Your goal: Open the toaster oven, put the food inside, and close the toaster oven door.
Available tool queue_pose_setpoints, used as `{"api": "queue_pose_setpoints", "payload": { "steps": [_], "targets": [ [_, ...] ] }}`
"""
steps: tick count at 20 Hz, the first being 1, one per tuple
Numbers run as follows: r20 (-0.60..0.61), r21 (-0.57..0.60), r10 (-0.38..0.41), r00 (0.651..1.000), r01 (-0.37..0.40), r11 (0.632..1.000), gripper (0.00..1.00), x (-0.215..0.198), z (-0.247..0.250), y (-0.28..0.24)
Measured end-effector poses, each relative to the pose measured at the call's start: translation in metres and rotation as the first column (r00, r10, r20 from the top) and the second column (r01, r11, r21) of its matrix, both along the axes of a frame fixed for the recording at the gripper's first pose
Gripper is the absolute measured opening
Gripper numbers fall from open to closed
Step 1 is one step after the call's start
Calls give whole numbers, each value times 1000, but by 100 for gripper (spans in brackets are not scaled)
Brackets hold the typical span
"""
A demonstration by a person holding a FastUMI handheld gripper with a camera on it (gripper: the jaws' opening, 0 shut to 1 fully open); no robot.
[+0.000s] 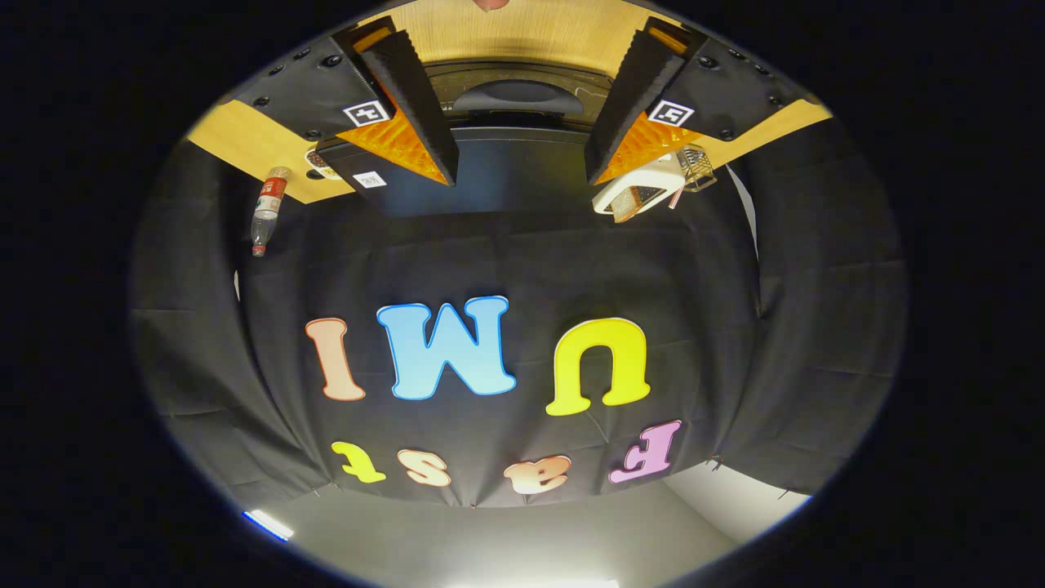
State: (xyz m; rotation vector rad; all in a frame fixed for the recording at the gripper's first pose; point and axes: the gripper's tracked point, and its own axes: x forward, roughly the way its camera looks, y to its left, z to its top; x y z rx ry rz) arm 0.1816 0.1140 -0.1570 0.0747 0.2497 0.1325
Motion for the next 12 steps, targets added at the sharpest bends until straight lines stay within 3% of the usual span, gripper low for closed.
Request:
{"api": "queue_pose_setpoints", "payload": {
  "steps": [12],
  "targets": [
    [-116, -70, -53, 992, 45, 996, 99, 16, -65, -1]
  ]
}}
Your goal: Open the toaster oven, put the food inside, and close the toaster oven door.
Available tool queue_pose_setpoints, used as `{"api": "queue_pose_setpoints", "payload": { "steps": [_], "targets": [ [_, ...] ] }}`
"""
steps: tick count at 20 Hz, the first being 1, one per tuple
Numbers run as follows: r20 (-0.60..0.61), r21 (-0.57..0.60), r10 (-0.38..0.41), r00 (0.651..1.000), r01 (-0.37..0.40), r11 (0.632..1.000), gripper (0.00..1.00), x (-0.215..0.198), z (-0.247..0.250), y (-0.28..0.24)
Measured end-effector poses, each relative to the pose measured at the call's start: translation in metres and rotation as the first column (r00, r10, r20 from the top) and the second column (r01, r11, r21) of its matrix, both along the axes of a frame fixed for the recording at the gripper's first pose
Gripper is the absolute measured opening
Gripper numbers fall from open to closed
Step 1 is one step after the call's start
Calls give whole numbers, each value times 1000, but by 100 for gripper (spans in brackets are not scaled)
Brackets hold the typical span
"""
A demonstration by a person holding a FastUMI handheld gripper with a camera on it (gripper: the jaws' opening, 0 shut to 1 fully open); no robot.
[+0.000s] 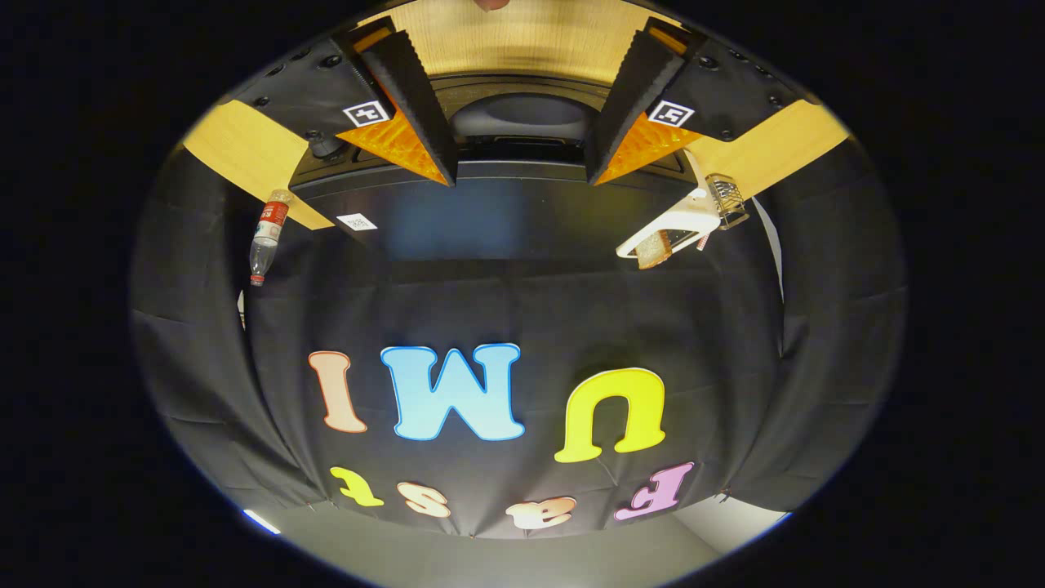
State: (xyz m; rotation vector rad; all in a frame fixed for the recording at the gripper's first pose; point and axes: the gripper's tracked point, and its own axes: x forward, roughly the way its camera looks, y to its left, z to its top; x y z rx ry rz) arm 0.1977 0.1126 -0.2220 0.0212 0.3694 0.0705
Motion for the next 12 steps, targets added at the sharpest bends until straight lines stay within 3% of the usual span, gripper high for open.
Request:
{"api": "queue_pose_setpoints", "payload": {
  "steps": [12],
  "targets": [
    [11, -12, -32, 999, 33, 999, 100, -22, -9, 2]
  ]
}}
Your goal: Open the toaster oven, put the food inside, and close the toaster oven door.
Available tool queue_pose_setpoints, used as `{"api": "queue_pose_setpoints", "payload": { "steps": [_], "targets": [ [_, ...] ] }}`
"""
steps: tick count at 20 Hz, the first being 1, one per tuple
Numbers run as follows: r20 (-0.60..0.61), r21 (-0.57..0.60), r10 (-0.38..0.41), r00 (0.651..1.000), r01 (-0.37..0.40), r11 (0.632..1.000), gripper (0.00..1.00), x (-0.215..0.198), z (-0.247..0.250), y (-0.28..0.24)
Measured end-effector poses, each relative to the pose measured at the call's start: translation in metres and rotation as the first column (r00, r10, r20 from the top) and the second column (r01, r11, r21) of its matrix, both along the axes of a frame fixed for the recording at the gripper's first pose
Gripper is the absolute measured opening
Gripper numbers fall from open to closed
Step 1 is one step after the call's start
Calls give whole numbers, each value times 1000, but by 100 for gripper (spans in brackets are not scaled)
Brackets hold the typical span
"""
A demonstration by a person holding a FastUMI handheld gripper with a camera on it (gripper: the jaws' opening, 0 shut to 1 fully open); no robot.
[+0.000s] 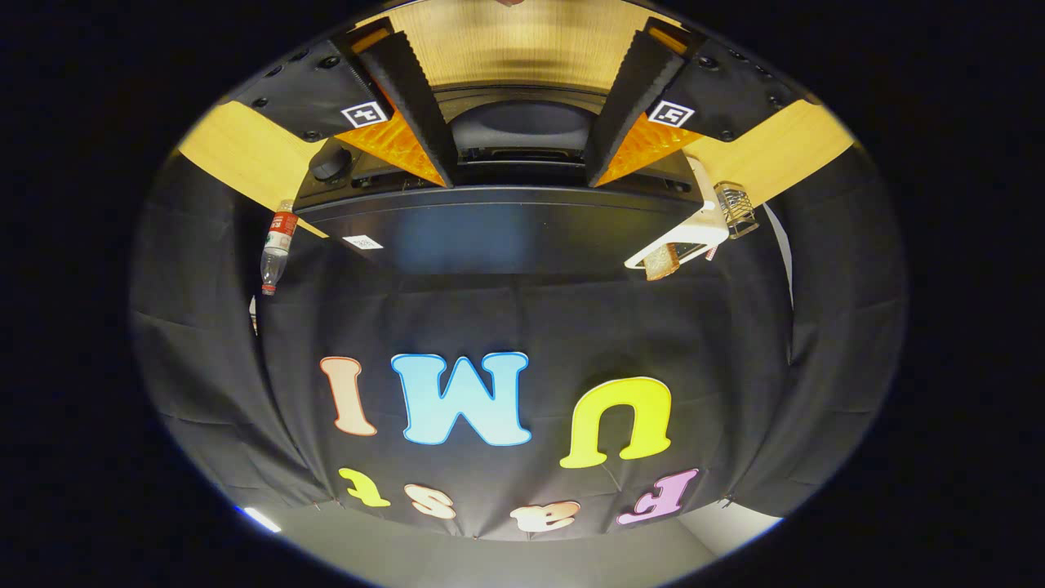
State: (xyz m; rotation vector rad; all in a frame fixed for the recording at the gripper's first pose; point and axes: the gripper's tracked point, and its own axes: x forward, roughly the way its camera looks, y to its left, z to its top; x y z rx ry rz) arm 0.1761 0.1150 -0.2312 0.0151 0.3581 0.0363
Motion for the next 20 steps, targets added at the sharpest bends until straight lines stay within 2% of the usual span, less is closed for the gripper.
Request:
{"api": "queue_pose_setpoints", "payload": {
  "steps": [9, 20],
  "targets": [
    [-8, -2, 5, 1000, -5, 1000, 100, -38, -10, -1],
    [-85, 3, -31, 996, 31, 1000, 100, -82, -37, 1]
  ]
}}
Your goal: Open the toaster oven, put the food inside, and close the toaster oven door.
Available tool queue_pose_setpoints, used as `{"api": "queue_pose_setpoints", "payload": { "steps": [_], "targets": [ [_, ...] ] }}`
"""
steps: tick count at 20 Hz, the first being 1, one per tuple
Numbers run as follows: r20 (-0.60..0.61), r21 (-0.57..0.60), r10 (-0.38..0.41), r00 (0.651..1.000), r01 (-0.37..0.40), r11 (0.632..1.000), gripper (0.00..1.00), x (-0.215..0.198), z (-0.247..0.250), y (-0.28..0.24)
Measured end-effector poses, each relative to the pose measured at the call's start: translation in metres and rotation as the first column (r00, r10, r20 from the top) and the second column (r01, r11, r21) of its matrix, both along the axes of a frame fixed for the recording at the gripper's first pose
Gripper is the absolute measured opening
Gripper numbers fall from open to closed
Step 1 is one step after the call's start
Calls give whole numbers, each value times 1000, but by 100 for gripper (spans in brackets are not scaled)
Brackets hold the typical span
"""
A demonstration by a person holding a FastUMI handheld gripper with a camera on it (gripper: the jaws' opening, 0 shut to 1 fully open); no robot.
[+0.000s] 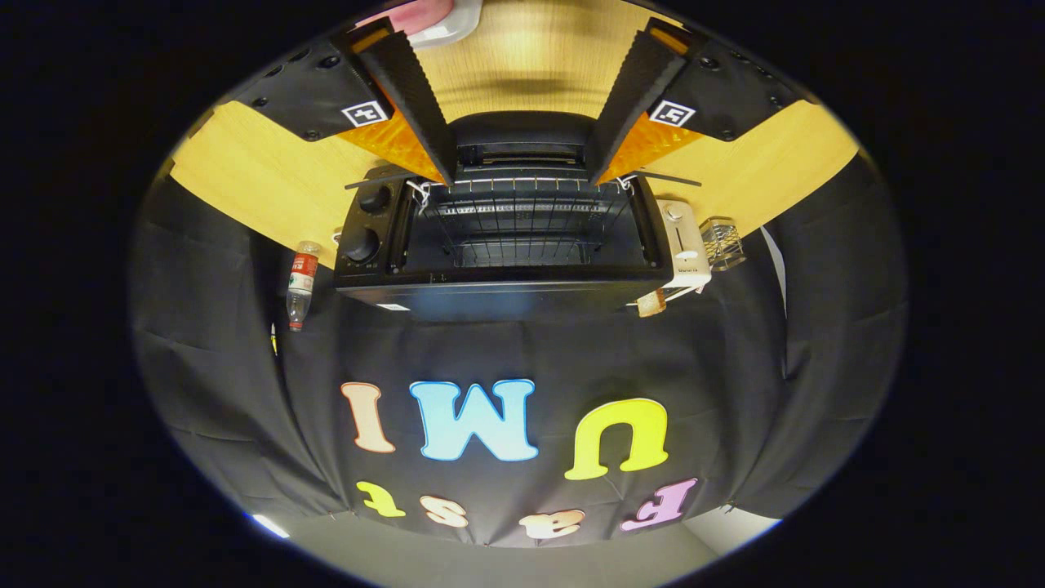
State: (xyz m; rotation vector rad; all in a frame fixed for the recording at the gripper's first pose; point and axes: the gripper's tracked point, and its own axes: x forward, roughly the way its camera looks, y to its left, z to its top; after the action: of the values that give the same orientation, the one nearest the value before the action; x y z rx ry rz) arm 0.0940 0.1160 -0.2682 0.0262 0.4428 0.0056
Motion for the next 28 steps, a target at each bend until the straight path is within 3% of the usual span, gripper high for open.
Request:
{"api": "queue_pose_setpoints", "payload": {
  "steps": [8, 17, 24, 28],
  "targets": [
    [-142, -9, 31, 989, -33, 999, 100, -32, -34, 1],
    [-237, 117, 175, 956, -151, 982, 100, -66, -21, 7],
    [-323, 218, 275, 906, -212, 953, 99, -94, 3, -26],
    [-394, 248, 337, 855, -255, 935, 98, -111, 5, -51]
  ]
}}
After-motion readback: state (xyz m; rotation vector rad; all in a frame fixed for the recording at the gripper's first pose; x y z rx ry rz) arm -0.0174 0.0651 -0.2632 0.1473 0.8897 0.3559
